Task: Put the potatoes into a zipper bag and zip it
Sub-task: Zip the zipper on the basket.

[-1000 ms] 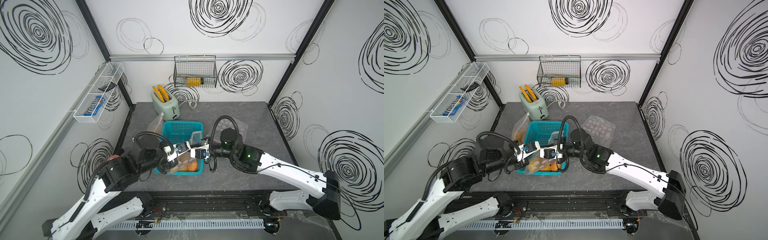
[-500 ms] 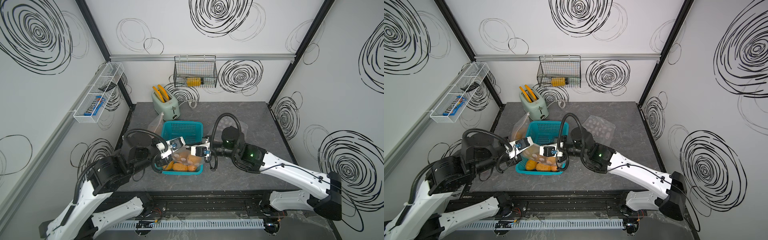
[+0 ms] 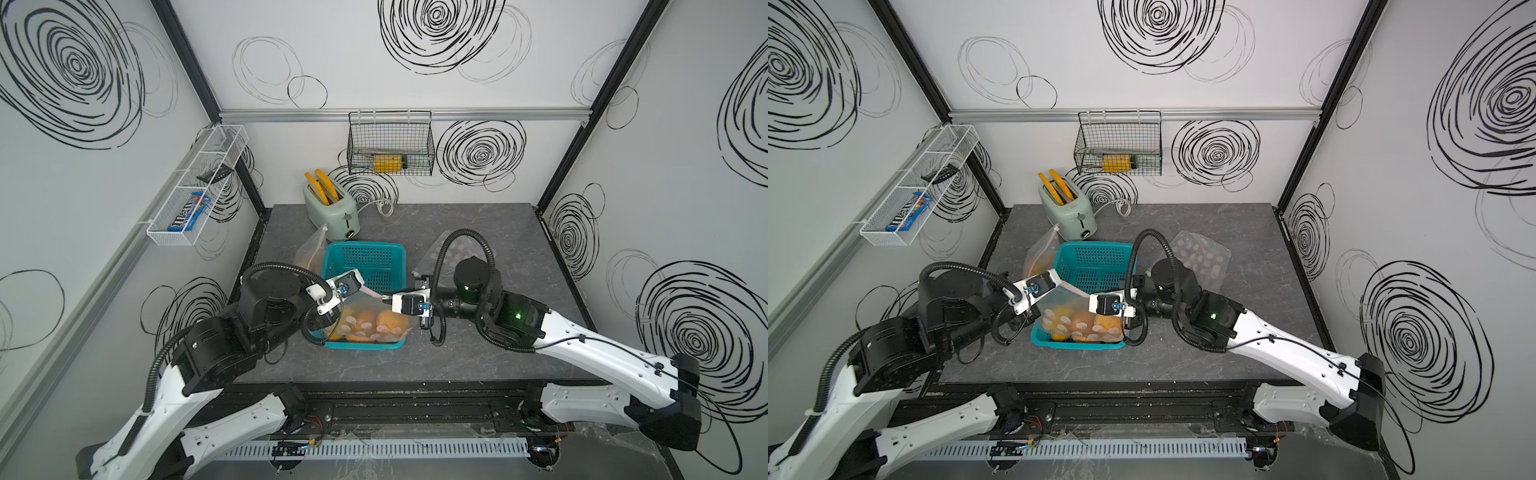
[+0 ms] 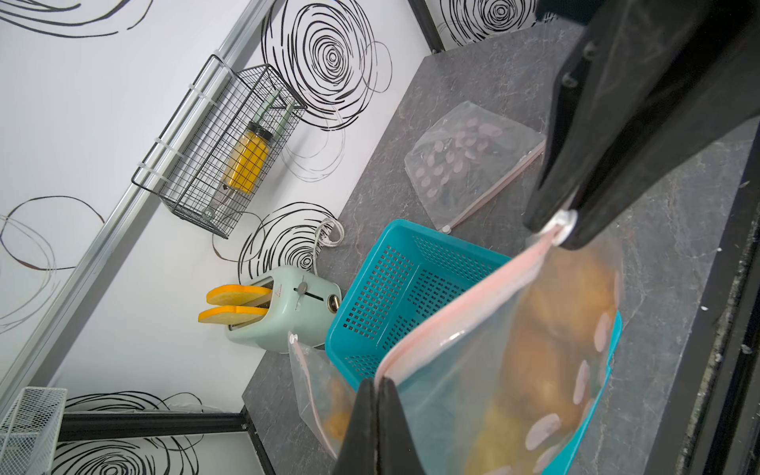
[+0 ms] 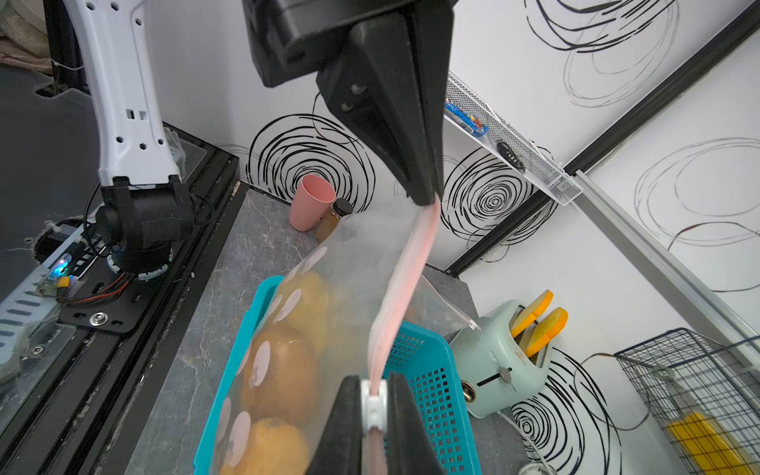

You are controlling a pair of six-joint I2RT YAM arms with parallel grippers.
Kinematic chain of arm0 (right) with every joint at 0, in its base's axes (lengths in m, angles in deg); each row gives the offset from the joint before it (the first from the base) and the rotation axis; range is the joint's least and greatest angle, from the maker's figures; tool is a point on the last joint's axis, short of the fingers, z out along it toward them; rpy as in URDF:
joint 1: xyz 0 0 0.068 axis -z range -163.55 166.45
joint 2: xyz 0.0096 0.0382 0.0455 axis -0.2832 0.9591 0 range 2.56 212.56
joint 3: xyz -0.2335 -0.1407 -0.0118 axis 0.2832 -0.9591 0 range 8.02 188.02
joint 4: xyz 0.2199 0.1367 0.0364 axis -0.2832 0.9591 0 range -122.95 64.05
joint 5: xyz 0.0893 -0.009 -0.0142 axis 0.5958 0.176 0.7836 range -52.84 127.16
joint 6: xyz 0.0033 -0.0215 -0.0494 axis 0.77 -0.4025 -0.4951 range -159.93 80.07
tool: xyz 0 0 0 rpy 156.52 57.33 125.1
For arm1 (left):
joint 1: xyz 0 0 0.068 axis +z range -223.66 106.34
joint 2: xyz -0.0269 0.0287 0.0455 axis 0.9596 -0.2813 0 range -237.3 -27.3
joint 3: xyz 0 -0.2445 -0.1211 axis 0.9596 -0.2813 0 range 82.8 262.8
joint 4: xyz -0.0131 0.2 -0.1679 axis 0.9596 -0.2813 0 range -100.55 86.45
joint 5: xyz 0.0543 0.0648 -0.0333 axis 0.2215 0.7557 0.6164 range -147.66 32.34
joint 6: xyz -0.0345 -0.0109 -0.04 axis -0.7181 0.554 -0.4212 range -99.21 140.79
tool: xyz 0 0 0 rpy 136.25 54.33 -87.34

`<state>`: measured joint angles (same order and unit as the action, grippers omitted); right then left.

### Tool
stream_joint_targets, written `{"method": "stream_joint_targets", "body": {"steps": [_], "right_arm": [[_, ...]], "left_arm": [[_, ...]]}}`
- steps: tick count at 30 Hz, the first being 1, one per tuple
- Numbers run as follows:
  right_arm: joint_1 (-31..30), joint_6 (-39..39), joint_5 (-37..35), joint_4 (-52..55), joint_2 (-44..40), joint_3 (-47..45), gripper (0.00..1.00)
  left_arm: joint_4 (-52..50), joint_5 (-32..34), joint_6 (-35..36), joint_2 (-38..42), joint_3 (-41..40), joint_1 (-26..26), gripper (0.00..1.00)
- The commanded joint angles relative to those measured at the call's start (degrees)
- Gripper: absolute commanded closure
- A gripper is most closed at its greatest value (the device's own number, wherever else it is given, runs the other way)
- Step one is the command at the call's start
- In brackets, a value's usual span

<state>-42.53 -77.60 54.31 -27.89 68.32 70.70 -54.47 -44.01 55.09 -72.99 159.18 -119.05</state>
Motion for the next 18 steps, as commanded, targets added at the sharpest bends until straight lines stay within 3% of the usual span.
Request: {"method": "stream_joint_targets", "body": {"steps": [1,18], "right_arm": [[0.7,1.3,-0.5,6.1,-3.6,-1.7,0.89],[2.4,6.9,-5.2,14.6,-12.4,-7.6,0.89]], "left_arm": [[2.9,8.1,0.3,1.3,0.2,1.0,1.0],[4.7,9.7,0.8,3.1,-2.2,1.3,1.0]]}}
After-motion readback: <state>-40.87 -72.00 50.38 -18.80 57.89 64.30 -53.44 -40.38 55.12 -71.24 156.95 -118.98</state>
